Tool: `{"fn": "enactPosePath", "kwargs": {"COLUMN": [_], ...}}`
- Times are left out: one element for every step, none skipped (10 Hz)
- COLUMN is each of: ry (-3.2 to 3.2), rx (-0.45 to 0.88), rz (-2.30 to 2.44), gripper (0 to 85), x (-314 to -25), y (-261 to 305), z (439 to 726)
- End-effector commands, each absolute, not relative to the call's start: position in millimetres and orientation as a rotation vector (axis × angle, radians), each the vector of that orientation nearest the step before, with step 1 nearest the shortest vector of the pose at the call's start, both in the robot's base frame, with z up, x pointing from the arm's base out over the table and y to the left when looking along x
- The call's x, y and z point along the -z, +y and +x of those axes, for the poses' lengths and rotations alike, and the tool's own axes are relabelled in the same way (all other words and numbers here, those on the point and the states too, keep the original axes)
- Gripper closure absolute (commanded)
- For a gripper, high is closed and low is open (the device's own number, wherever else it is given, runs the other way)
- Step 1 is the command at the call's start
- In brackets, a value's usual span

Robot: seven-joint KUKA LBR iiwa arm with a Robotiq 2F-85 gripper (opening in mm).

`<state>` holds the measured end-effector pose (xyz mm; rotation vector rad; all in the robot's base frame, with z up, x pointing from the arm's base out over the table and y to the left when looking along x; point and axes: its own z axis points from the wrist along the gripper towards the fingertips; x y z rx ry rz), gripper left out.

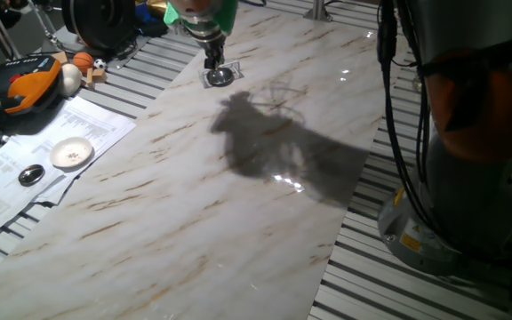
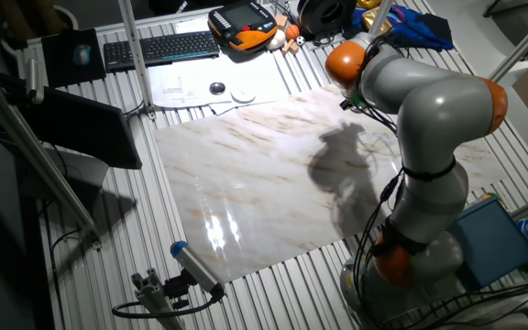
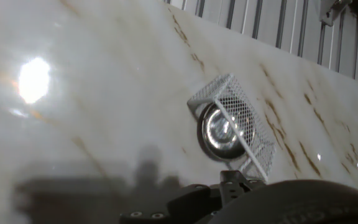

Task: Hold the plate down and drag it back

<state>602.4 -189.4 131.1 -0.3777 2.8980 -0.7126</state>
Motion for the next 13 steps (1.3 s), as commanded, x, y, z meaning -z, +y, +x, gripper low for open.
{"fn": "enactPosePath", "kwargs": {"ry": [2.891,2.879,2.871,2.867,2.863,2.855,2.851,2.859,2.882,2.912,2.936,2.971,2.995], "rx": [0.709,0.715,0.724,0.726,0.725,0.722,0.720,0.704,0.685,0.667,0.662,0.654,0.674], "rz": [-0.381,-0.386,-0.388,-0.386,-0.387,-0.391,-0.396,-0.403,-0.399,-0.393,-0.376,-0.348,-0.334], "gripper": [85.0,85.0,85.0,85.0,85.0,85.0,85.0,85.0,85.0,85.0,85.0,85.0,85.0], "x": [-128.3,-124.6,-120.8,-116.2,-110.8,-104.6,-99.5,-97.3,-98.7,-98.7,-98.7,-98.7,-98.7], "y": [-192.3,-194.1,-194.8,-194.9,-196.1,-198.4,-200.5,-202.3,-202.0,-202.0,-202.0,-202.0,-202.0], "z": [605.1,607.0,608.6,609.8,610.4,610.9,611.5,612.8,613.6,613.6,613.6,613.6,613.6]}}
